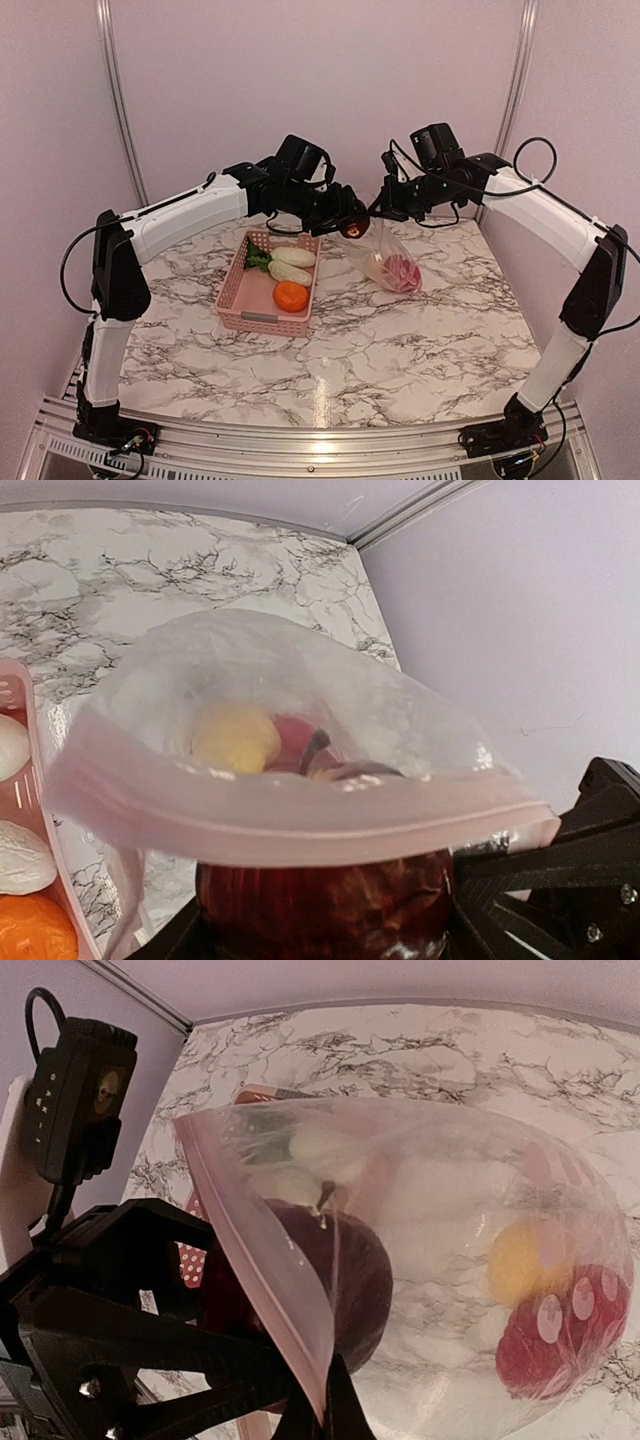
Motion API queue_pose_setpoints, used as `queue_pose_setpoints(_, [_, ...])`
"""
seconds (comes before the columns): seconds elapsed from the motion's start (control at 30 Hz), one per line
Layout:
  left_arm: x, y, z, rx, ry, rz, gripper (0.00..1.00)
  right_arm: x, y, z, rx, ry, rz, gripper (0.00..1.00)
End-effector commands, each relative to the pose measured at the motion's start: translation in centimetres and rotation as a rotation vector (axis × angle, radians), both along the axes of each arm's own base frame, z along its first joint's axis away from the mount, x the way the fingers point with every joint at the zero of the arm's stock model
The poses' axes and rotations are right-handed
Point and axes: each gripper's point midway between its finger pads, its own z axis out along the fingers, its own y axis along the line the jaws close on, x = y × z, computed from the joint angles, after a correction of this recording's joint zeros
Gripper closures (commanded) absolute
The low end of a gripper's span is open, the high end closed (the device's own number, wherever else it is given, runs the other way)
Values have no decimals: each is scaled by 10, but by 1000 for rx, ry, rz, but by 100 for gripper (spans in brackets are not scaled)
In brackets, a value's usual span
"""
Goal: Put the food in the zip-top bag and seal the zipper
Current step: Place the fake fruit in the zipper food storage bag.
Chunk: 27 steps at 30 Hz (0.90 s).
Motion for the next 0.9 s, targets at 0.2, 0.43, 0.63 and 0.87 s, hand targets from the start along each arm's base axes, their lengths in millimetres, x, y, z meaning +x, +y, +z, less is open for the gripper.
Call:
queue_pose_setpoints(0.2, [23, 3, -18, -25, 132, 156, 2, -3, 11, 30, 64, -49, 22, 100])
queue_pose_setpoints(0.43, [16, -5, 29, -126, 50, 72, 1, 1, 12, 29, 64, -46, 15, 100])
queue_pose_setpoints(0.63, [-3, -3, 98, -234, -87, -31, 1, 9, 4, 30, 64, -51, -5, 100])
queue_pose_setpoints(0.87, [-26, 37, 124, -147, -215, -35, 7, 12, 3, 26, 65, -39, 0, 100])
